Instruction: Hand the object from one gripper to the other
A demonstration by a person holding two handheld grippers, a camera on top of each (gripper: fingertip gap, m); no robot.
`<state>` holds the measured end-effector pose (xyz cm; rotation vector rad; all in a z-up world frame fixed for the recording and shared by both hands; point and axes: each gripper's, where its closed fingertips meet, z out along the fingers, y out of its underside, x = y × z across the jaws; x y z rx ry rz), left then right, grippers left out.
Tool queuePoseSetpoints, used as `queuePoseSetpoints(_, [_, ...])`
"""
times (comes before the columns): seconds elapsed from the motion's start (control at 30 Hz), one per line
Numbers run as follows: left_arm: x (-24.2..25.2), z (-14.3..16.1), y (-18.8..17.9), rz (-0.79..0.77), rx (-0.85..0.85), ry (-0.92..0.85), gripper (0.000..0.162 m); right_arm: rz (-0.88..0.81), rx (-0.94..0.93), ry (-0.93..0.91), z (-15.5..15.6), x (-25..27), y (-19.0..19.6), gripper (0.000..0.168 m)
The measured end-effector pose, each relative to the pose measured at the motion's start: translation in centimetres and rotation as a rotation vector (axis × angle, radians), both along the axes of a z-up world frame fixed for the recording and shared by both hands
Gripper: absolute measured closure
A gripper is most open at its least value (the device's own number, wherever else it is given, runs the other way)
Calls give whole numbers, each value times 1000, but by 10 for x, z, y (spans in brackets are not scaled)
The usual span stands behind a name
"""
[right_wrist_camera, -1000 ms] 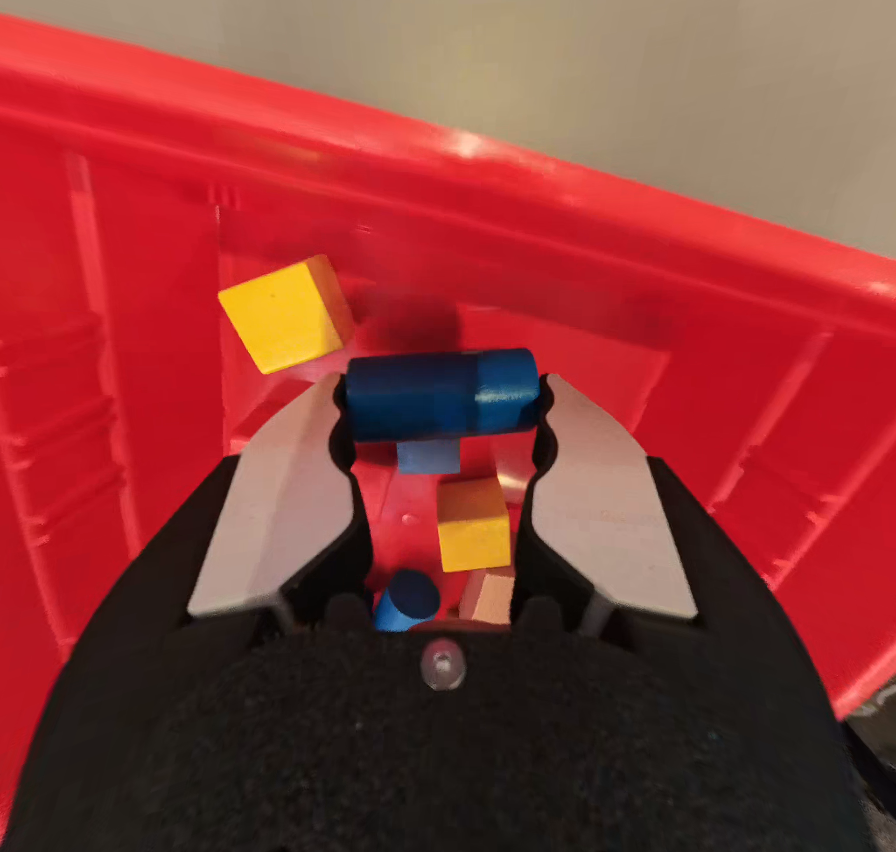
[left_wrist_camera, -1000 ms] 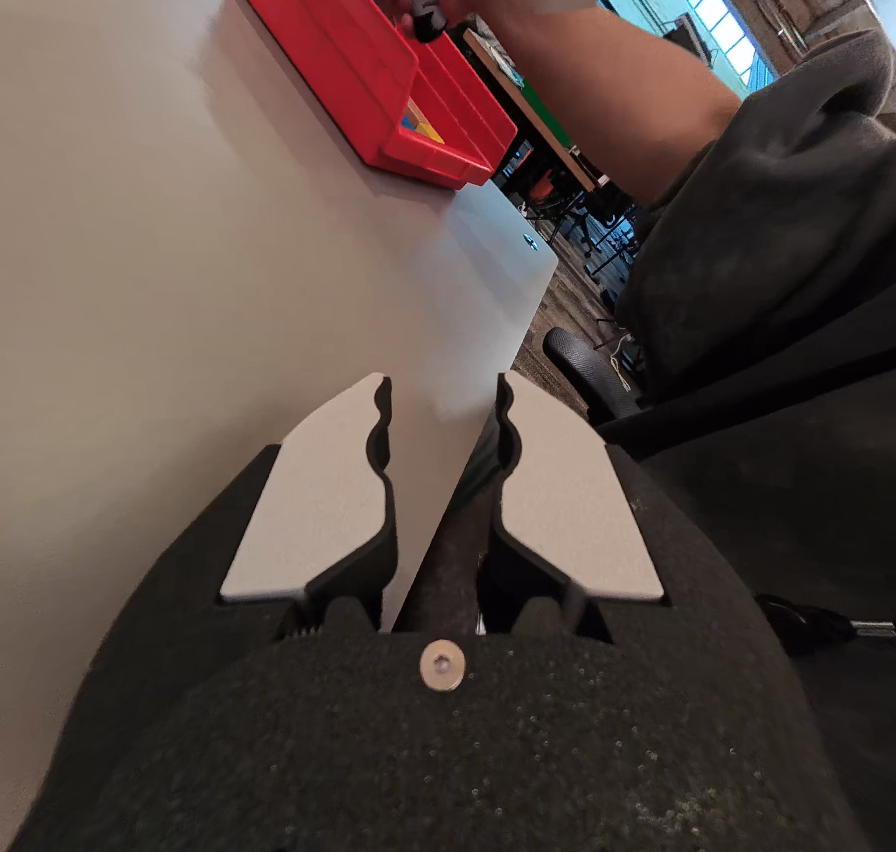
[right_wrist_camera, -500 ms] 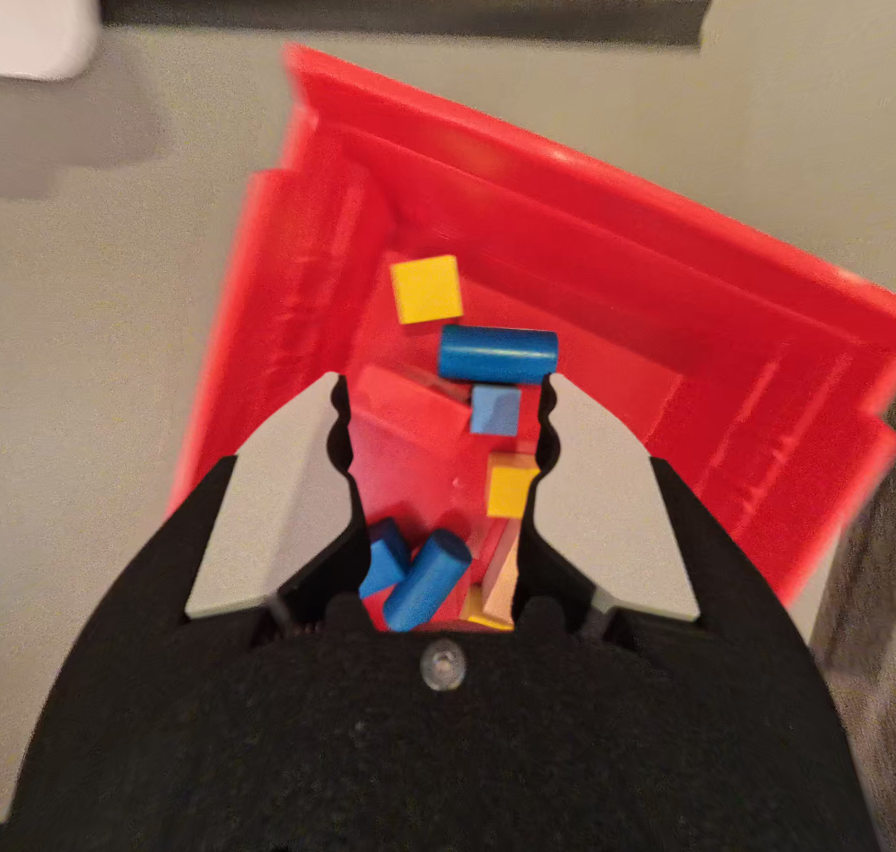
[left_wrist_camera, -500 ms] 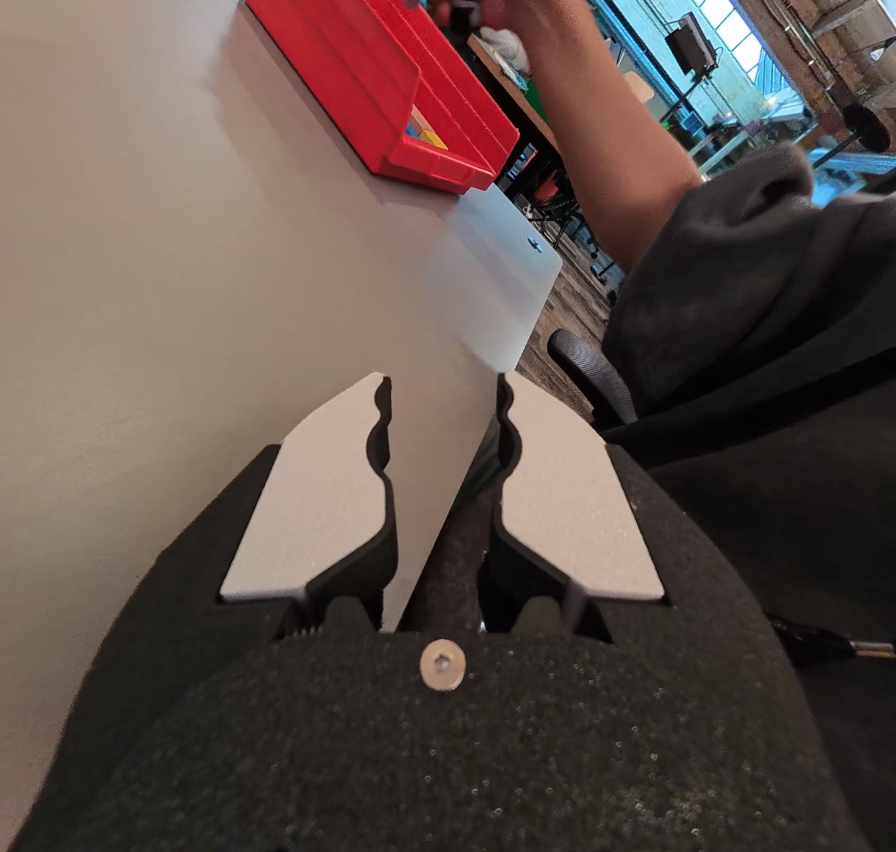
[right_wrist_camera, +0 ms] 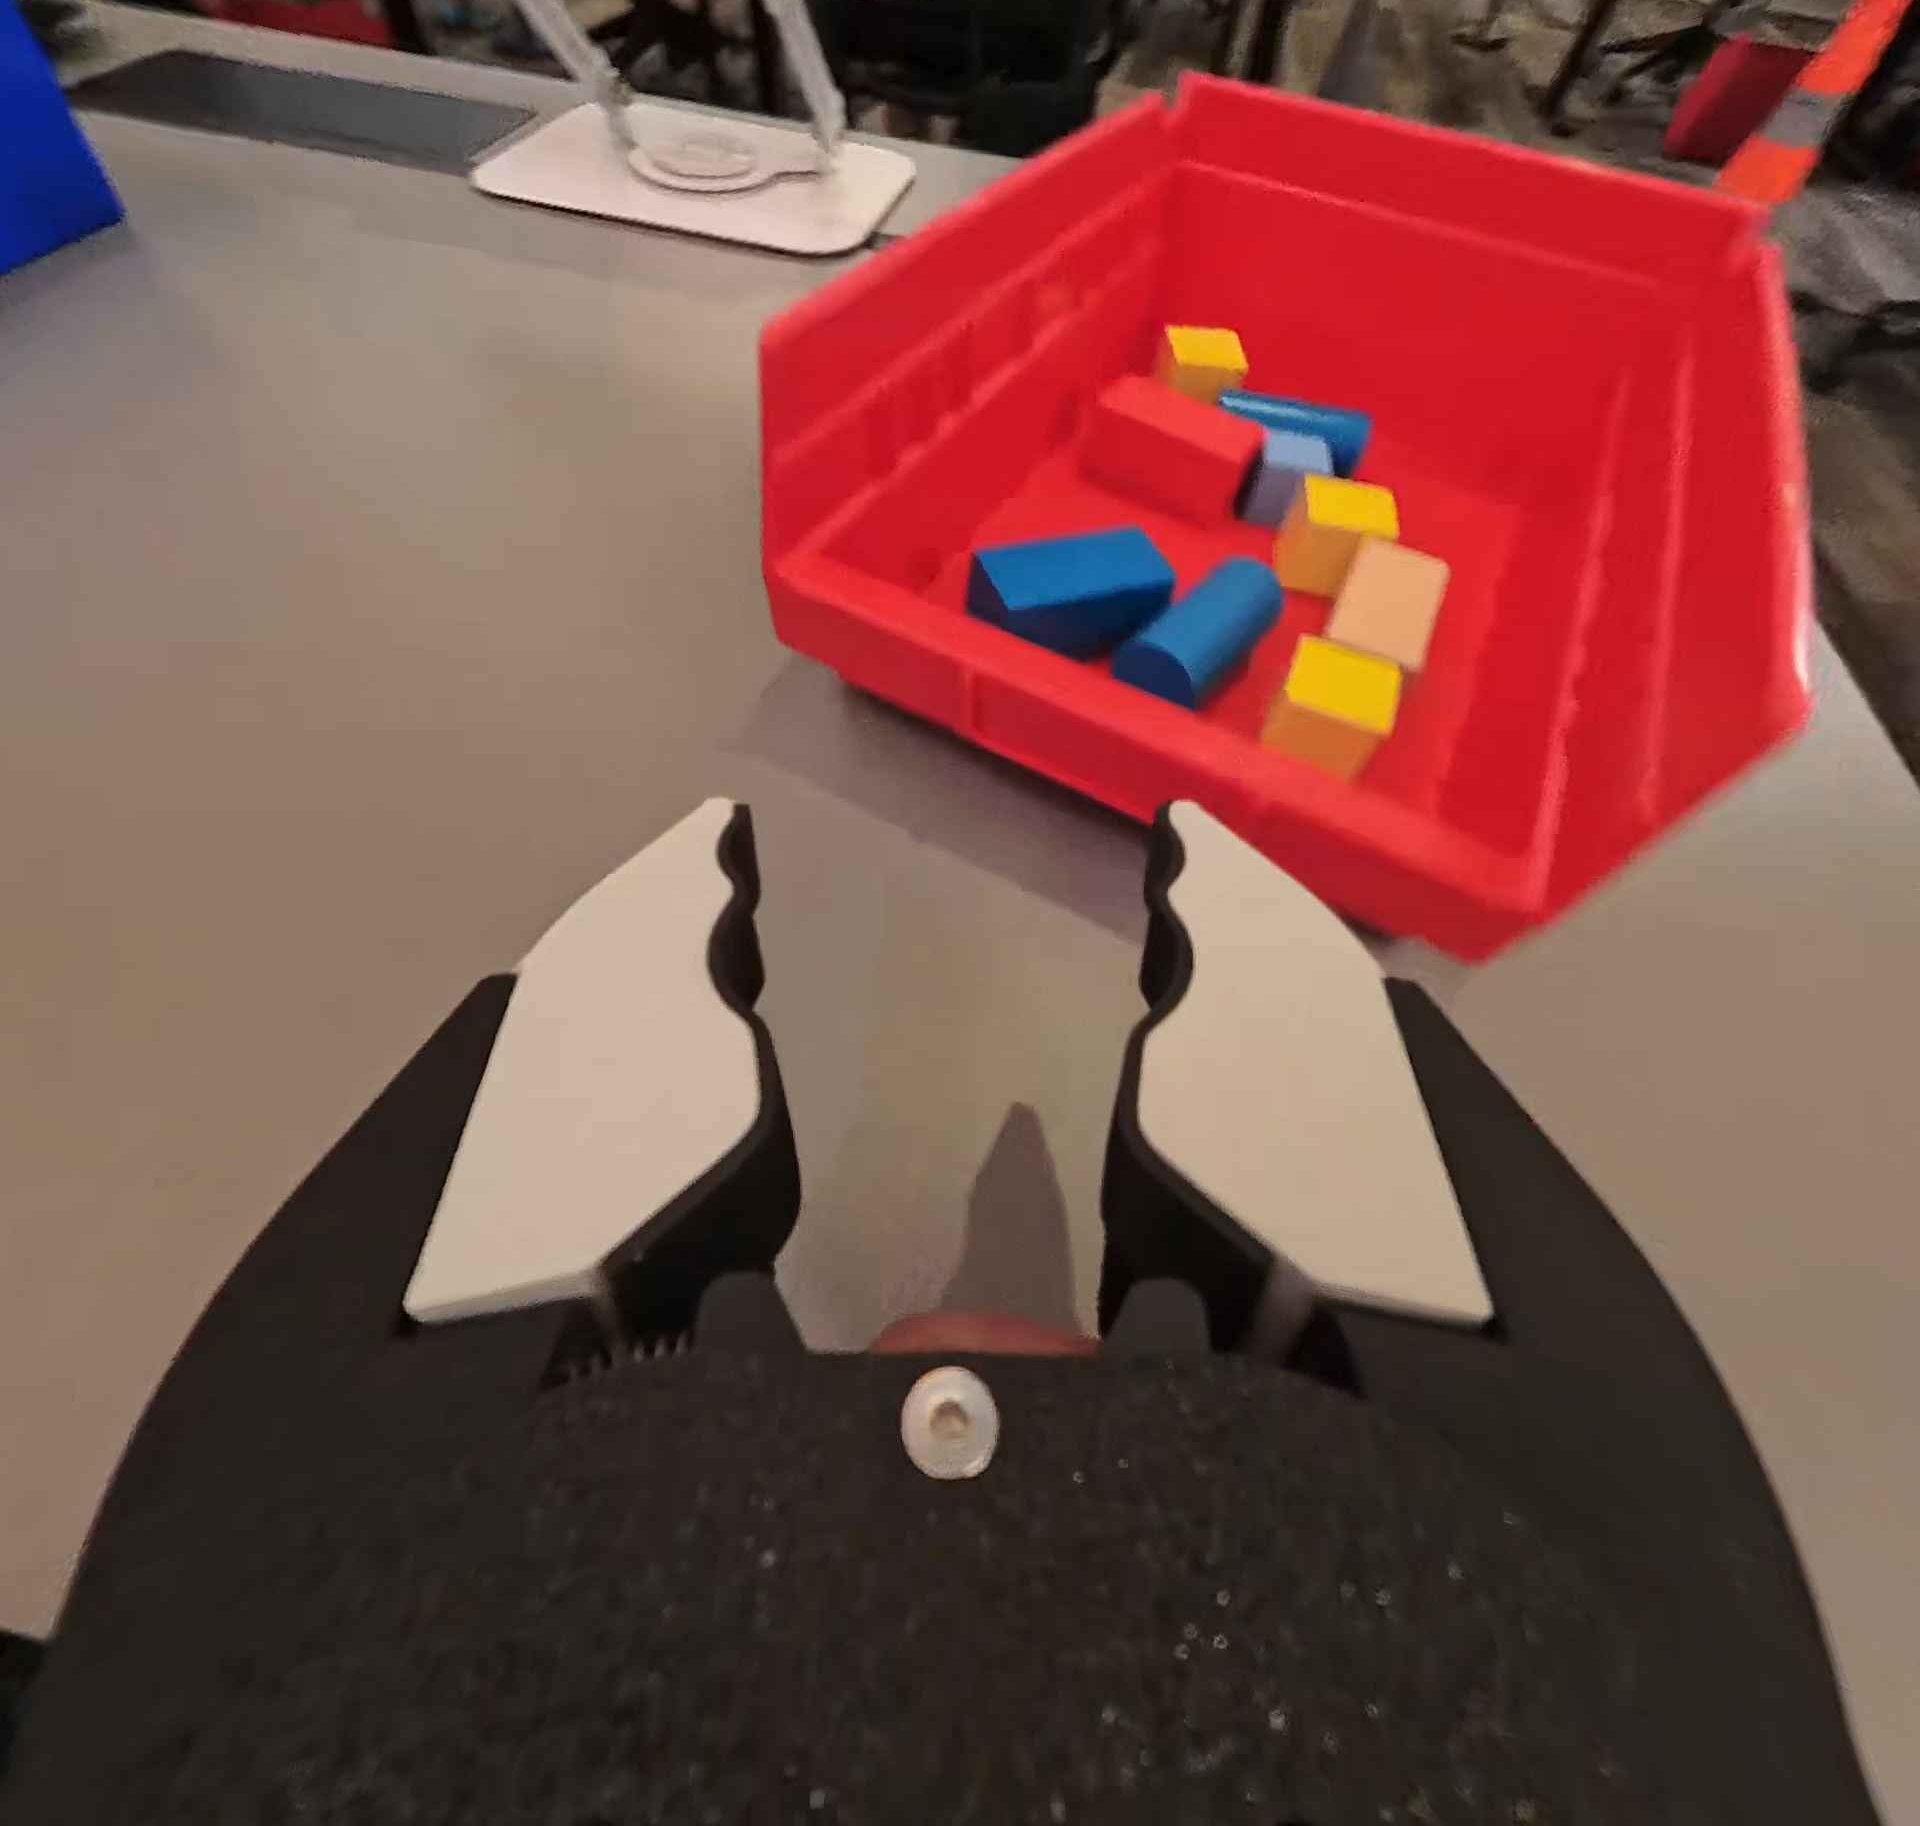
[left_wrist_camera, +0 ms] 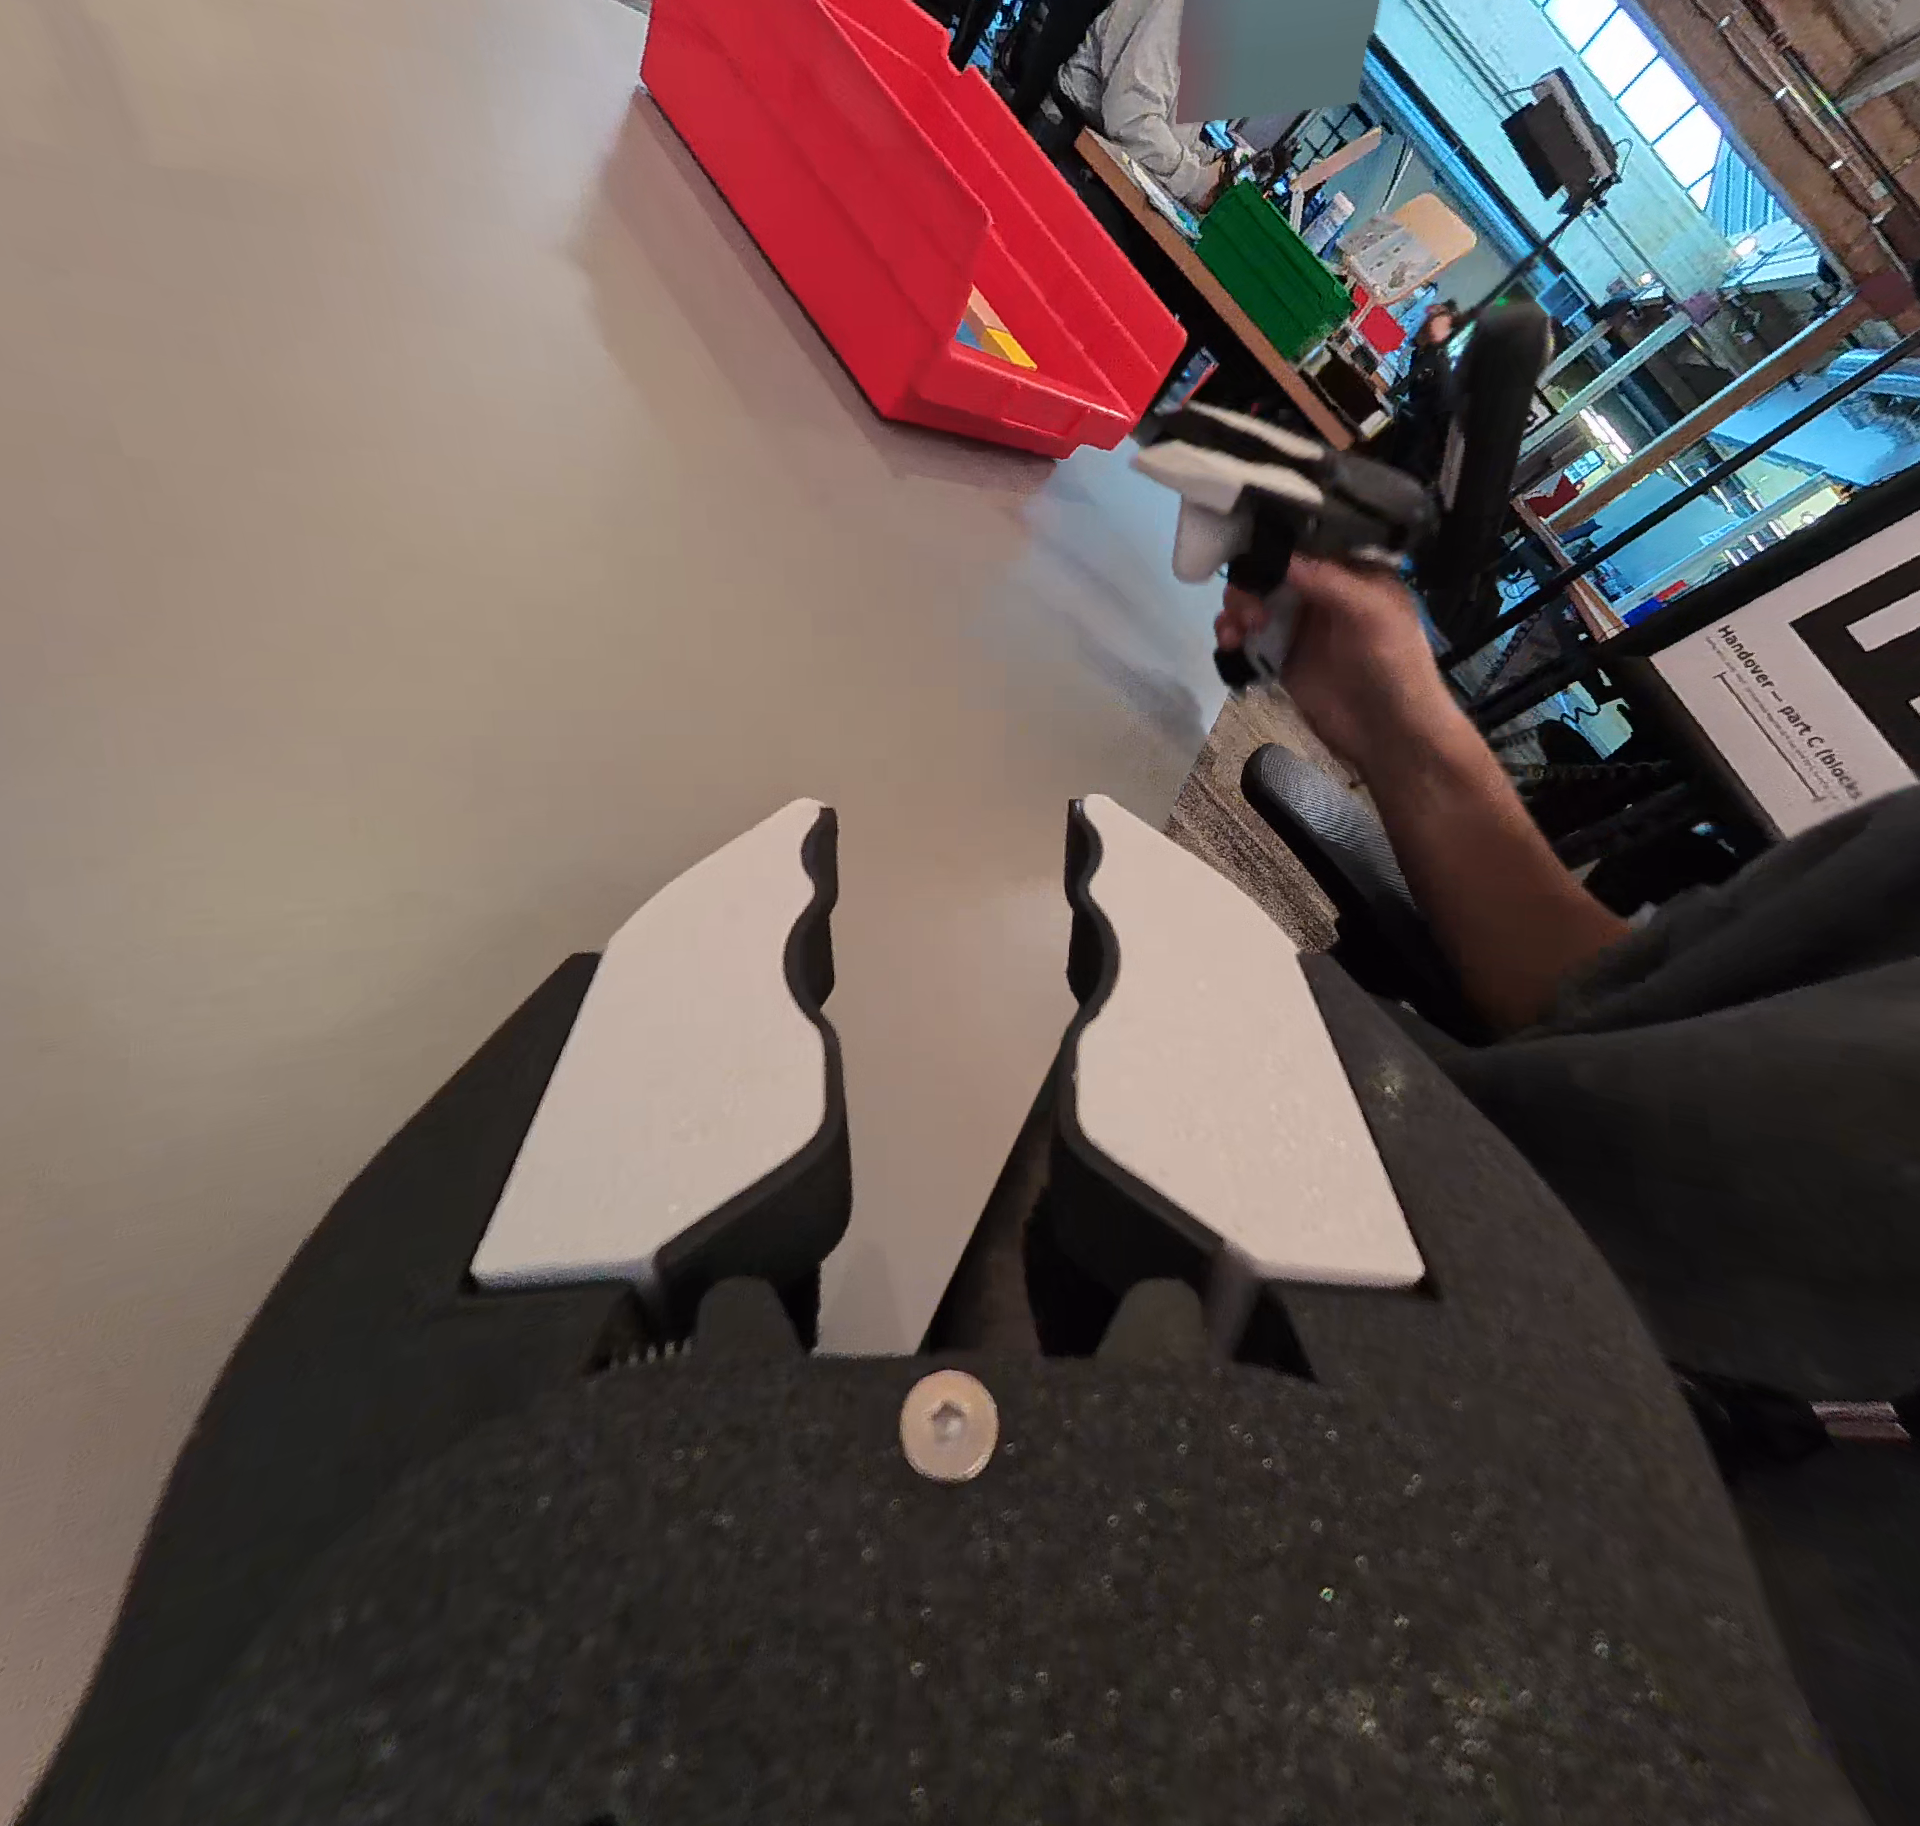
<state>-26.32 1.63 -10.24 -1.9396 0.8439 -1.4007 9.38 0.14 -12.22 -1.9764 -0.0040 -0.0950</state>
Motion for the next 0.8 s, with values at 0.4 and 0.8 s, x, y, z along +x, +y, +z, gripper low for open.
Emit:
queuePoseSetpoints(0.4, [-45,38,57,180,186,223,114,-53,76,20,-4,14,-17,100])
queuePoseSetpoints(0.8, [-160,-13,312,425,54,972,88,-8,87,139,-2,12,-14,101])
